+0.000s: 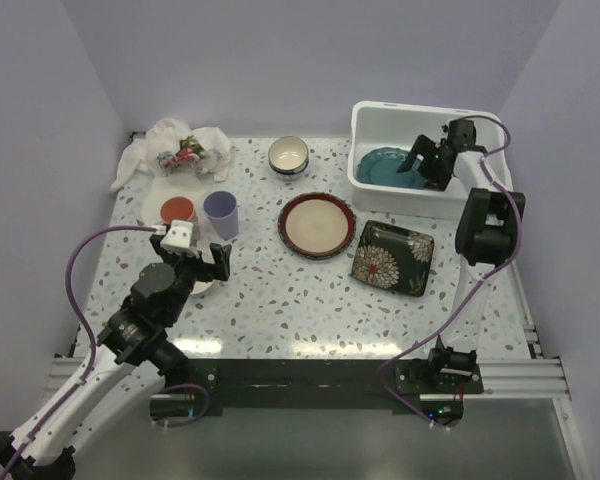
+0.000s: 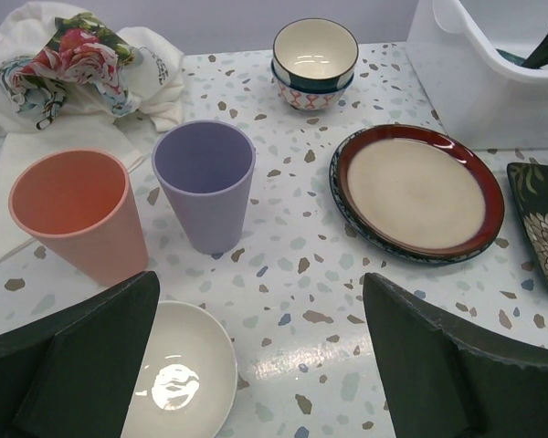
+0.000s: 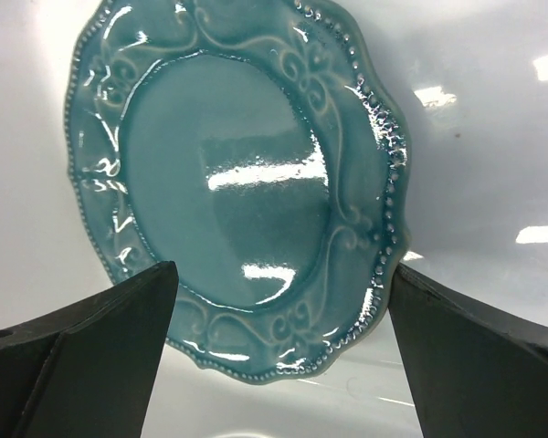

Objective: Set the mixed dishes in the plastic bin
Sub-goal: Place the plate in the plastic bin, then pick up the plate.

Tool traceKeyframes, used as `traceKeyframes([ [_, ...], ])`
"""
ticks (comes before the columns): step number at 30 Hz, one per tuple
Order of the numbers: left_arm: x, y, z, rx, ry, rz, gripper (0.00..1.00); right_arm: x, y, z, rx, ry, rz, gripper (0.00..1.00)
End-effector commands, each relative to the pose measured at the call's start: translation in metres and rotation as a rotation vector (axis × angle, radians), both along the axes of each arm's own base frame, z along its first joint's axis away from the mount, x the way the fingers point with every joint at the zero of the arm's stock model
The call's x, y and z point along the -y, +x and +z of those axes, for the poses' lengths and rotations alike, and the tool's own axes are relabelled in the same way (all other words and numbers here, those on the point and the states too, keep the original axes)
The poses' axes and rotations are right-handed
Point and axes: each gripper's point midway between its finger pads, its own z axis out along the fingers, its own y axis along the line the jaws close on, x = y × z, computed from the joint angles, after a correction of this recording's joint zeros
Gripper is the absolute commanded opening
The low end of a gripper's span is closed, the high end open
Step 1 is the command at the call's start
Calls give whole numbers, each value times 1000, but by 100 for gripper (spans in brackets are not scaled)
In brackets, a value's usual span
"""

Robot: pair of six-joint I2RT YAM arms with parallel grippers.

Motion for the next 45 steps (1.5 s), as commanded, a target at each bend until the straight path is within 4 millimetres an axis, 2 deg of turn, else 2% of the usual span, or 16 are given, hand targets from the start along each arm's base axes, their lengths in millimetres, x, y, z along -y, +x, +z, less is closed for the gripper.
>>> traceKeyframes([
  [1, 0, 2, 9, 42, -6, -2, 98, 12, 11, 61, 117, -150, 8, 98],
  [6, 0, 2, 9, 42, -6, -4, 98, 14, 2, 59, 52, -256, 27, 99],
  [12, -2, 0, 12, 52, -14, -1, 98, 9, -2, 74, 71, -297, 10, 99],
  [21, -1, -1, 14, 60, -23, -8, 98, 6, -16, 144, 216, -284, -50, 99],
  [22, -1, -2, 15, 61, -25, -9, 98, 6, -19, 164, 261, -280, -59, 98],
  [25, -2, -3, 16, 66, -29, -11, 98, -3, -29, 179, 308, -237, -48, 99],
  [26, -2, -3, 18, 70, -34, -11, 98, -7, -35, 198, 352, -217, -45, 99],
  [34, -4, -6, 22, 88, -47, -12, 98, -44, -94, 243, 501, -40, 25, 99],
  [35, -3, -6, 22, 86, -46, -15, 98, -47, -102, 233, 484, -12, 20, 99],
  [37, -2, -6, 21, 83, -46, -21, 98, -54, -123, 259, 567, 21, 28, 99],
  [38, -1, -6, 21, 81, -47, -22, 98, -58, -133, 247, 547, 48, 33, 99],
  [39, 1, -6, 20, 77, -45, -30, 98, -60, -148, 265, 600, 57, 37, 99],
  [41, 3, -5, 19, 71, -44, -37, 98, -67, -165, 271, 637, 88, 55, 99],
  [42, 5, -4, 16, 58, -38, -43, 98, -70, -173, 257, 616, 103, 62, 99],
  [43, 6, -3, 16, 53, -38, -44, 98, -73, -187, 271, 670, 109, 74, 98],
  [45, 9, -1, 10, 21, -28, -51, 98, -77, -201, 253, 654, 125, 89, 98],
])
